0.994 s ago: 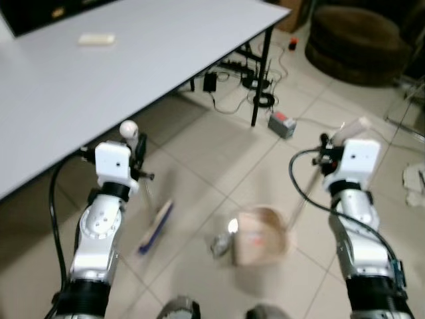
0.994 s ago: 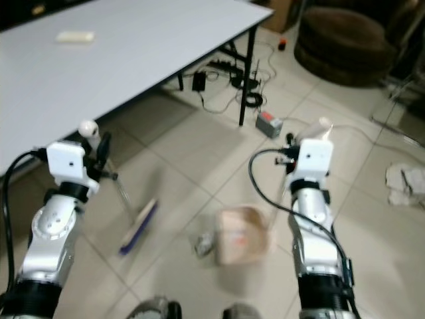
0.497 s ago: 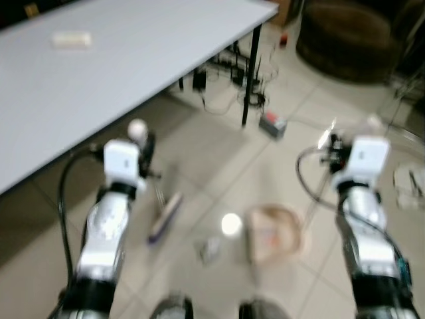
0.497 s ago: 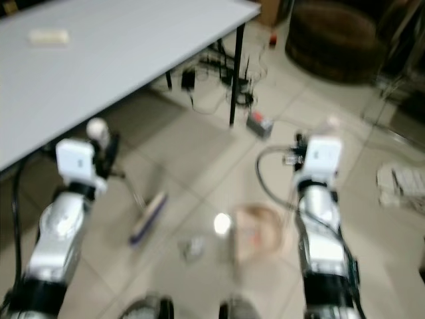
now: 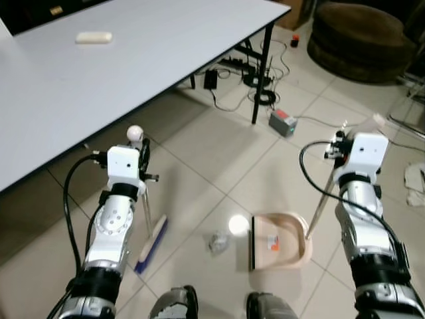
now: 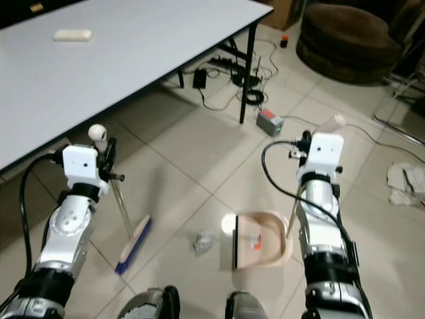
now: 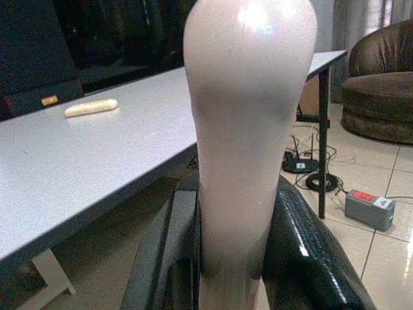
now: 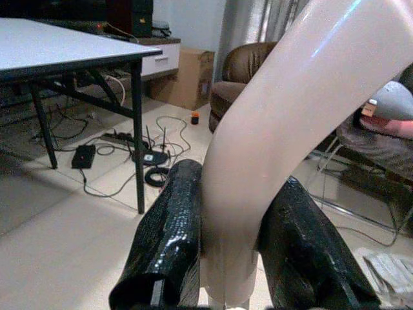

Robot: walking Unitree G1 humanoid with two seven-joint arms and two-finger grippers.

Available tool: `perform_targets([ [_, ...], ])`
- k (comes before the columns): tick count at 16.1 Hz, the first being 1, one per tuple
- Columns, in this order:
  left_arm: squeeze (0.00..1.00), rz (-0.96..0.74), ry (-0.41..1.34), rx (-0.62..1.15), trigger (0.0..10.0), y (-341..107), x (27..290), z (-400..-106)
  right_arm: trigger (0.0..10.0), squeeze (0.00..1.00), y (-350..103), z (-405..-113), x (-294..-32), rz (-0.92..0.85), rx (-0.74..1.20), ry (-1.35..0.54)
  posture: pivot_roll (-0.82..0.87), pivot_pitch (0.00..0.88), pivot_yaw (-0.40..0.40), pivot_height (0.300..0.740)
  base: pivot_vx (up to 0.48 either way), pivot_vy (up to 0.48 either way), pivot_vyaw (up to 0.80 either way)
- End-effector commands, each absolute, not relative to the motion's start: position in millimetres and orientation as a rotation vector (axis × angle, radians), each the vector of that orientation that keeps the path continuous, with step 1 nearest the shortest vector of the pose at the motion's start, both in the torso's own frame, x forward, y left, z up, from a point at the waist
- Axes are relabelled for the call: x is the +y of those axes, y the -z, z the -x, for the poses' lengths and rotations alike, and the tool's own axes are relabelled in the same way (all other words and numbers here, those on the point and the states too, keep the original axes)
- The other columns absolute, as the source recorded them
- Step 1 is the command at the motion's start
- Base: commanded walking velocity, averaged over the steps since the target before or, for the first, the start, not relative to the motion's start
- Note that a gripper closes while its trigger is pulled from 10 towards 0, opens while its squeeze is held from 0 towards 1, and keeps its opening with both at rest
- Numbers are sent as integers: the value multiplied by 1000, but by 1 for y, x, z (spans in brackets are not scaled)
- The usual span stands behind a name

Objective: Sweep floor

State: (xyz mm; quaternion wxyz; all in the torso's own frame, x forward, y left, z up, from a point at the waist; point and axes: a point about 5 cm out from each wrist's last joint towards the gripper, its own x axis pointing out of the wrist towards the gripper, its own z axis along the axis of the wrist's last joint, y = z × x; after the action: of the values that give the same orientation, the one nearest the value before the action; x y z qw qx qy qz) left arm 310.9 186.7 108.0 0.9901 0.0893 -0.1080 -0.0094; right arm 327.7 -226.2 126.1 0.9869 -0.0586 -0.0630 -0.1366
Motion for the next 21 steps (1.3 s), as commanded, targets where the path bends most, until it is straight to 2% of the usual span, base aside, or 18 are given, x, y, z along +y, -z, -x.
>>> perform_targets([
  [1, 0, -203, 6, -284, 10000, -120, 189, -317, 10000, 0, -128, -332, -225, 139, -152, 273, -35, 237, 41, 740, 0, 0, 0],
  [5, 0, -192, 10, -314, 10000, -118, 187, -324, 10000, 0, -114, -336, -224, 205, -123, 289, -31, 245, 38, 740, 0, 0, 0],
  [12, 0, -156, -28, -339, 10000, -113, 183, -326, 10000, 0, -97, -335, -216, 121, -117, 320, 11, 300, 20, 740, 0, 0, 0],
  [15, 0, -150, -36, -317, 10000, -109, 183, -326, 10000, 0, -95, -338, -206, 84, -121, 293, 14, 307, 26, 740, 0, 0, 0],
  [17, 0, -139, -1, -319, 10000, -107, 178, -326, 10000, 0, -94, -340, -187, 58, -138, 185, 30, 307, 25, 740, 0, 0, 0],
  [21, 0, -91, -13, -336, 10000, -110, 171, -330, 10000, 0, -89, -338, -171, 36, -145, 149, 40, 312, 5, 740, 0, 0, 0],
])
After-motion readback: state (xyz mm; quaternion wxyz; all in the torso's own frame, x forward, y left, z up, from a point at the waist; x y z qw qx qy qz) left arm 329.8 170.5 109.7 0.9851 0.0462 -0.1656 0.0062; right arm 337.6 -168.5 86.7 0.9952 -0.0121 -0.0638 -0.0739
